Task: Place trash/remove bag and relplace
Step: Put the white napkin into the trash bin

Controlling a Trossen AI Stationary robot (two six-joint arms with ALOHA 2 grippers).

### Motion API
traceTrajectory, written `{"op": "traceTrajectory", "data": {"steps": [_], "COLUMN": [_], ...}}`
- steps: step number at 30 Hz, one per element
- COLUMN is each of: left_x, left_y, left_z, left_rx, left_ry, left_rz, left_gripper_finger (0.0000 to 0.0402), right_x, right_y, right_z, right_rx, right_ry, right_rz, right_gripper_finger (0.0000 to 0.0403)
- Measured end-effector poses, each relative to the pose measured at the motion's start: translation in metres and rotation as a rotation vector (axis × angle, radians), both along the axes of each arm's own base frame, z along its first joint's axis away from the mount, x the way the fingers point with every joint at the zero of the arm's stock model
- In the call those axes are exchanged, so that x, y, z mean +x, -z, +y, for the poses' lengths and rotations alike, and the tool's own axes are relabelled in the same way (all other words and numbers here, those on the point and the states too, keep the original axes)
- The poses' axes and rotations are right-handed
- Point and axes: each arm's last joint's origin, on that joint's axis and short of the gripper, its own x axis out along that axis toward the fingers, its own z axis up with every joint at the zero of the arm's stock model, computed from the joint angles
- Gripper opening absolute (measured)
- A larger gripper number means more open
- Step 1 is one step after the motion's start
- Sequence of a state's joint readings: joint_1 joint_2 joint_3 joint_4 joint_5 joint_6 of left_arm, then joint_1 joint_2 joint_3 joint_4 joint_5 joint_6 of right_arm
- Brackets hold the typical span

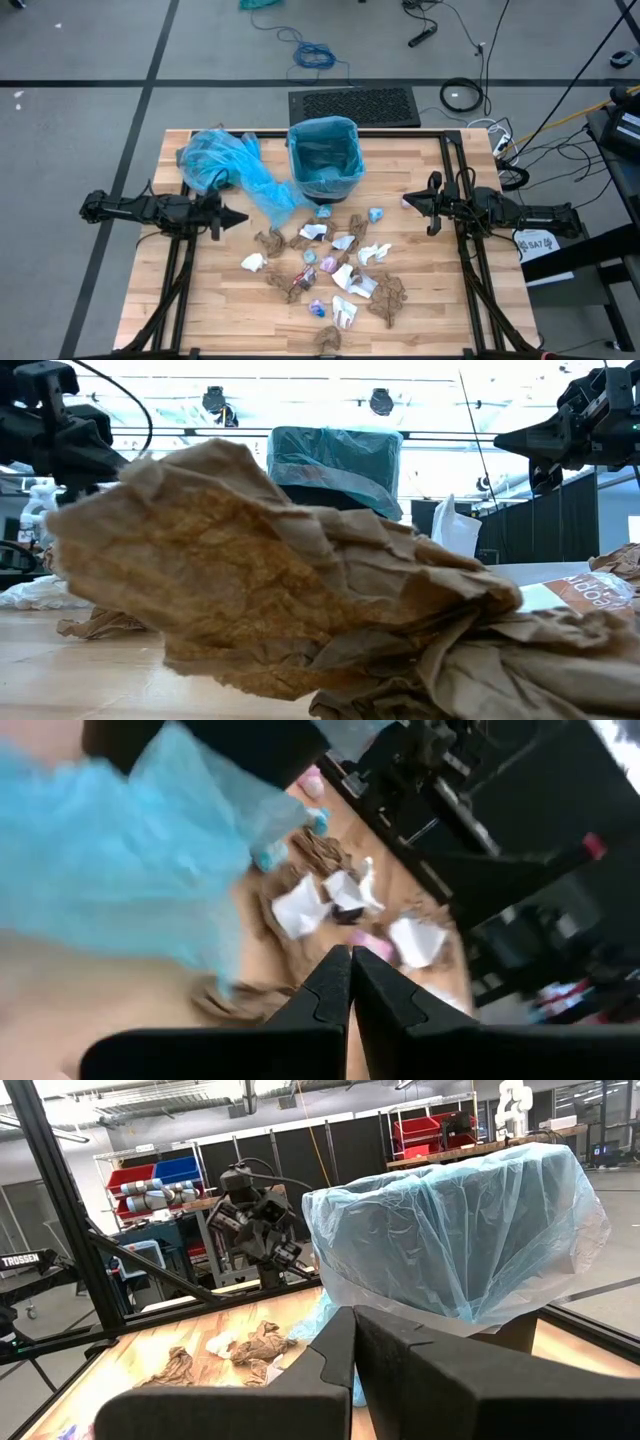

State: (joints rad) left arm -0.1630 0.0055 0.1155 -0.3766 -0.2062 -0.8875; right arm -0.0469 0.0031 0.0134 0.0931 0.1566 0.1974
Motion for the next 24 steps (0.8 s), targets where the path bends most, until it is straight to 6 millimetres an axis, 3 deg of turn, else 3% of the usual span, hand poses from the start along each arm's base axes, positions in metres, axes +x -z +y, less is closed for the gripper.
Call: {"op": "traceTrajectory", "data": {"steps": [17, 24], "left_x": [-0.0001, -0.0018], "left_y": [0.0006, -0.0075], "left_z": [0.0002, 0.0015], "left_rx": [-0.012, 0.137], "left_ry": [-0.008, -0.008], "left_rz": [0.005, -0.009], "left_gripper_finger": [0.0015, 0.0015], "right_x": [0.0000, 0.0000], "right_y": [0.0000, 0.0000], "right_z": [0.0000, 0.0000], "right_rx": [0.000, 0.000], "right_ry": [0.000, 0.000], "right_rz": [0.000, 0.000], "right_gripper_finger": [0.0000, 0.0000]}}
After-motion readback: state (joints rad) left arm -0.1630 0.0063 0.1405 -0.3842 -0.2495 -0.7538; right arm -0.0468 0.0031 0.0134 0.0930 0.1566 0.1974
